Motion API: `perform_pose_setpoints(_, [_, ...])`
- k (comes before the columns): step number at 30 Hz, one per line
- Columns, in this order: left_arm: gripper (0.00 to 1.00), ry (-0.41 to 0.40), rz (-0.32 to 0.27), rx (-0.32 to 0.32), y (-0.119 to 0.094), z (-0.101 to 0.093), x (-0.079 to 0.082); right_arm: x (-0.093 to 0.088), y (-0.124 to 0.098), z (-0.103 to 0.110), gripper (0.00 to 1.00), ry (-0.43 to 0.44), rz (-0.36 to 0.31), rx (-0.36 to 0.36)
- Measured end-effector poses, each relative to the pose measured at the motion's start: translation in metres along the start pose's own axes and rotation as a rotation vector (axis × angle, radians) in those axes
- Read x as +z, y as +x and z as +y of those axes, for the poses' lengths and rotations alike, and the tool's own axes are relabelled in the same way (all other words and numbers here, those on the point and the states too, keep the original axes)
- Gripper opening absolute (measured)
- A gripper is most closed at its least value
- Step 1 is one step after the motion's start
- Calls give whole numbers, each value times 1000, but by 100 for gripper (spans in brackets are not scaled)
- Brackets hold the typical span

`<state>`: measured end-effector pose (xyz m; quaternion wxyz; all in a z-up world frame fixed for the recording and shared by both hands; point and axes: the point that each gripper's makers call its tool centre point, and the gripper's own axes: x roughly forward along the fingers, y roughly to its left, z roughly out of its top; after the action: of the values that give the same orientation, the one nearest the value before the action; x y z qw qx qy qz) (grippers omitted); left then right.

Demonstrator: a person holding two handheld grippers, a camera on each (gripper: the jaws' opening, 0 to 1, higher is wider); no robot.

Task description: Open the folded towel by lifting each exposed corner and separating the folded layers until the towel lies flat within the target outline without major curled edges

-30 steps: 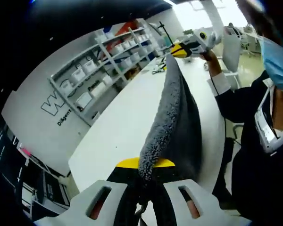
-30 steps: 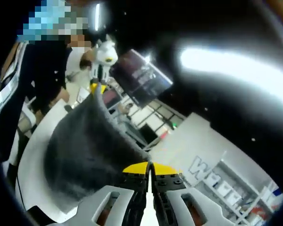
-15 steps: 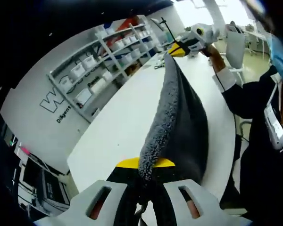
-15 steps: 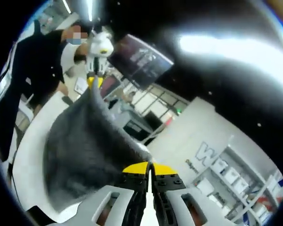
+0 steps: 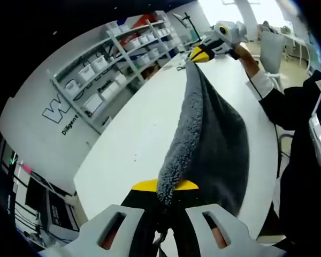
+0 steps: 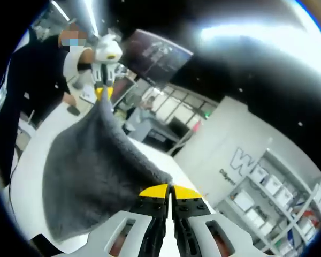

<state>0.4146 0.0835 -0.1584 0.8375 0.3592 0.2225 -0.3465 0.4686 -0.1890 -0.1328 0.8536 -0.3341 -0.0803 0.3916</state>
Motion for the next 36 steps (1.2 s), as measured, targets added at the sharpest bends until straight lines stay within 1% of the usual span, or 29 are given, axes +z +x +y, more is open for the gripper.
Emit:
perform_pose_setpoints(9, [5, -26, 11, -5, 27, 17, -11, -18, 18, -3, 0, 42, 19, 6])
perform_pose_setpoints(13, [5, -23, 16, 3, 39, 22, -13, -27, 27, -5, 0, 57, 40, -7])
perform_pose_setpoints(14, [5, -19, 19, 6, 44, 23, -14, -29, 28, -6, 0, 61, 46, -10])
perform_pose_setpoints(20, [5, -24, 34, 0, 63, 30, -21, -44, 41, -8, 0, 82, 85, -21])
perform_pose_setpoints(22, [5, -12, 40, 16, 67, 34, -22, -47, 45, -11, 0, 93, 88, -36])
perform_pose_setpoints(27, [5, -12, 42, 25, 75, 41, -24, -54, 56, -18, 0, 115, 97, -72])
perform_pose_setpoints(31, [5, -11, 49, 38, 81, 50, -27, -61, 65, -20, 0, 121, 110, -81])
perform_pose_setpoints(36, [5, -33, 38, 48, 91, 59, -29, -72, 74, -24, 0, 140, 125, -96])
